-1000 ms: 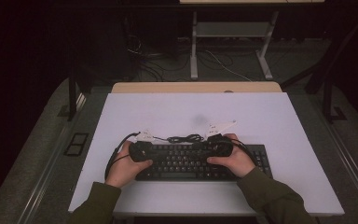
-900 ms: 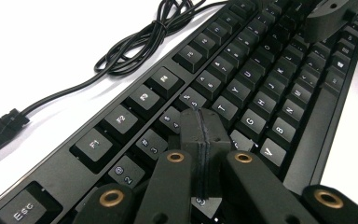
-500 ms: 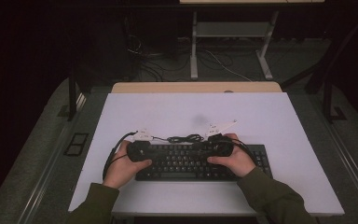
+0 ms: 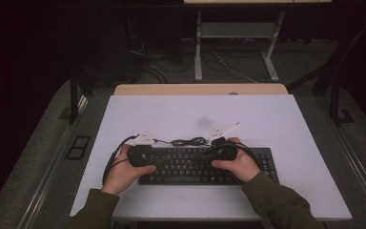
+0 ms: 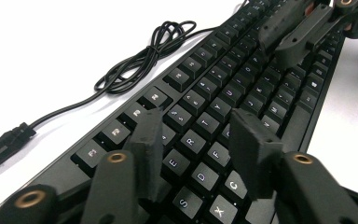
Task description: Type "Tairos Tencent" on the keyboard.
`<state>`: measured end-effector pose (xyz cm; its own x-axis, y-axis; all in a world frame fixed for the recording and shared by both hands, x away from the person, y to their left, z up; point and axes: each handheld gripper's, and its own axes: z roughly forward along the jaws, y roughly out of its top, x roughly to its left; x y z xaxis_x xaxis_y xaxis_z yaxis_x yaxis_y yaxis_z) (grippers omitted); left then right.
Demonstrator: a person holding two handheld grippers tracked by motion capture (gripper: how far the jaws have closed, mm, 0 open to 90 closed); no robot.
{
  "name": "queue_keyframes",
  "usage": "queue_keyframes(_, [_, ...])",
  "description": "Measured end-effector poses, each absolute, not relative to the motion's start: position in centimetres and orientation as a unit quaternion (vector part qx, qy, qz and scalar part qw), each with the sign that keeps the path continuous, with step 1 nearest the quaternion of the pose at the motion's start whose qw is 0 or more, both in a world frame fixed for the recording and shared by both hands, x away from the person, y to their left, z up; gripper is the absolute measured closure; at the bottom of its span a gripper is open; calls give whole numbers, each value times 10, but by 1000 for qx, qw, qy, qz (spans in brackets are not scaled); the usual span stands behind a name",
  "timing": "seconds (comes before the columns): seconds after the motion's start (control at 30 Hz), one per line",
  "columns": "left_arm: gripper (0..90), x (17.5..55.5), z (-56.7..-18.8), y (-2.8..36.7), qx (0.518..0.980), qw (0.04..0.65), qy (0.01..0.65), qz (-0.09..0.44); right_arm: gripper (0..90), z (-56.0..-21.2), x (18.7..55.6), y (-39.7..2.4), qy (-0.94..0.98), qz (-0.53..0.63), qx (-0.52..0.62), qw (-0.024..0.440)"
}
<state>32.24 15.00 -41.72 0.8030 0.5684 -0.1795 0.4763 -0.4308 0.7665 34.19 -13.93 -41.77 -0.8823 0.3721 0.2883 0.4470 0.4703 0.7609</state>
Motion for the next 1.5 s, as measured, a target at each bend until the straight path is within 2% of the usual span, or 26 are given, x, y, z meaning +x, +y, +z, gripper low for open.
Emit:
queue_keyframes(0.2, [443,323,-418,152,843,436,310,57,895,-417,339,-136,-861,-449,-234,54])
queue_keyframes(0.87, [398,322,-417,151,842,442,306,54,896,-432,328,-115,-876,-423,-218,75])
queue_keyframes(1.5, [398,322,-418,150,843,441,303,52,895,-438,325,-108,-889,-401,-215,55])
